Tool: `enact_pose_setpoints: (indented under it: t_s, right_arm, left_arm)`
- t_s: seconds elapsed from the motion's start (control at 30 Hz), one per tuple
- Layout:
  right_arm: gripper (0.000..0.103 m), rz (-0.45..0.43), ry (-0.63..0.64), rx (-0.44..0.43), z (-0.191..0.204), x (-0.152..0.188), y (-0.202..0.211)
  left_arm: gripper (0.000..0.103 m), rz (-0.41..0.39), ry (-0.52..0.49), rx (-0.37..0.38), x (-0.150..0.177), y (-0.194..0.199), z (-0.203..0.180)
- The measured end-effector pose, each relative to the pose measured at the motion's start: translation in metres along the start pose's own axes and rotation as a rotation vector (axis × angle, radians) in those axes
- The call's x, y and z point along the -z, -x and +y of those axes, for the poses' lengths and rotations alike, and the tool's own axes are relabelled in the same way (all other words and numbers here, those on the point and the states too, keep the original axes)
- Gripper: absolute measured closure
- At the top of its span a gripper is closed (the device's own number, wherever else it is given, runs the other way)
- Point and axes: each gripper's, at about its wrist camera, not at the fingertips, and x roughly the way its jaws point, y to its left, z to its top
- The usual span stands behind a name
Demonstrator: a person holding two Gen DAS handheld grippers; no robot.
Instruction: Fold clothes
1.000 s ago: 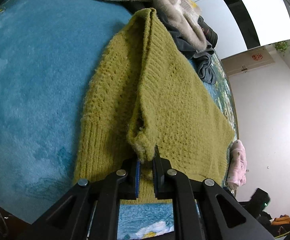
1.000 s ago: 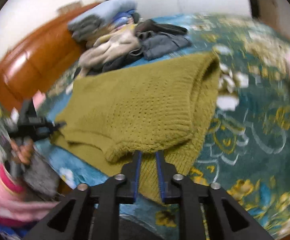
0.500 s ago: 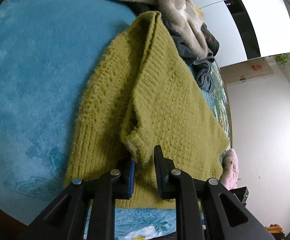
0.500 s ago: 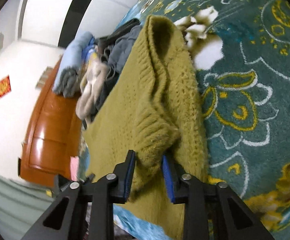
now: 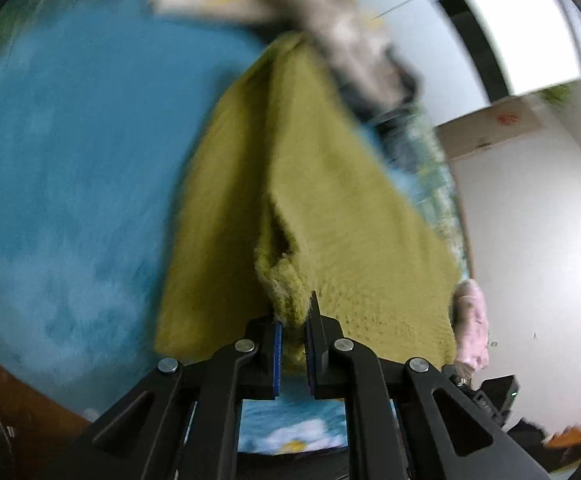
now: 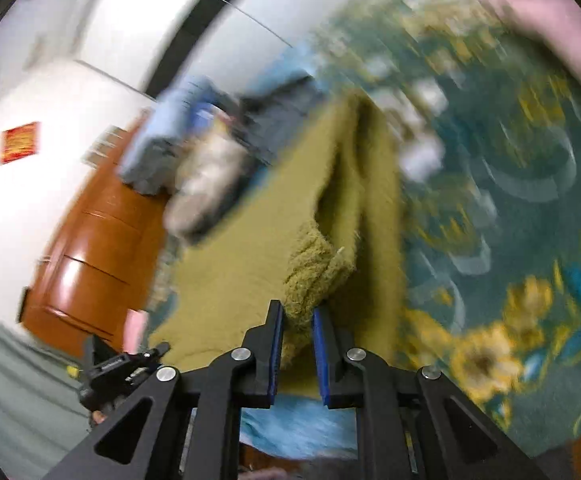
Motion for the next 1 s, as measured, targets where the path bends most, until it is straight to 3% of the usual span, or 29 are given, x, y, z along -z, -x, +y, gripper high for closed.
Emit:
enact_pose_setpoints:
  t_s: [0.1, 0.27, 0.4, 0.5, 0.57, 0.63, 0.73, 0.8, 0.87, 0.93, 1.0]
  right_arm:
    - [0.088, 0.045, -0.05, 0.034, -0.019, 0.009, -0.011]
    - [0.087, 0.049, -0.001, 0.058, -0.011, 0.009, -0.015]
    - [0.084, 0.034, 0.054, 0.037, 0.0, 0.006, -0.006]
    - [0.082, -0.004, 0.1, 0.02, 0.006, 0.0, 0.009]
    - [0.056, -0.04, 0.102, 0.027, 0.004, -0.005, 0.017]
    - [0.044, -0.049, 0.067, 0.044, -0.006, -0.008, 0.018]
    - [0.044, -0.026, -0.029, 0.051, -0.028, -0.009, 0.01]
    - [0.043, -0.015, -0.069, 0.032, -0.035, -0.012, 0.001]
    - [0.042, -0.012, -0.085, 0.011, -0.036, -0.015, -0.004]
    - [0.042, -0.005, -0.091, -0.01, -0.034, -0.021, -0.012]
    - [0.042, 0.003, -0.078, -0.009, -0.03, -0.026, -0.021]
  left_arm:
    - [0.094, 0.012, 0.046, 0.015, 0.002, -0.01, 0.016]
    - [0.094, 0.023, -0.009, 0.012, -0.002, -0.007, 0.005]
    - [0.093, 0.019, -0.077, 0.095, -0.007, 0.014, -0.006]
    - [0.078, -0.054, -0.112, 0.086, -0.014, 0.035, -0.006]
    - [0.055, -0.113, -0.119, 0.031, -0.018, 0.045, -0.001]
    - [0.053, -0.119, -0.093, -0.009, -0.023, 0.041, 0.013]
    - [0.05, -0.08, -0.009, -0.016, -0.03, 0.025, 0.034]
    - [0.048, -0.079, 0.033, 0.042, -0.031, 0.02, 0.043]
    - [0.037, -0.075, 0.036, 0.117, -0.03, 0.018, 0.043]
    - [0.036, -0.033, 0.021, 0.175, -0.033, 0.009, 0.038]
    - [0.036, 0.005, 0.0, 0.163, -0.033, -0.004, 0.03]
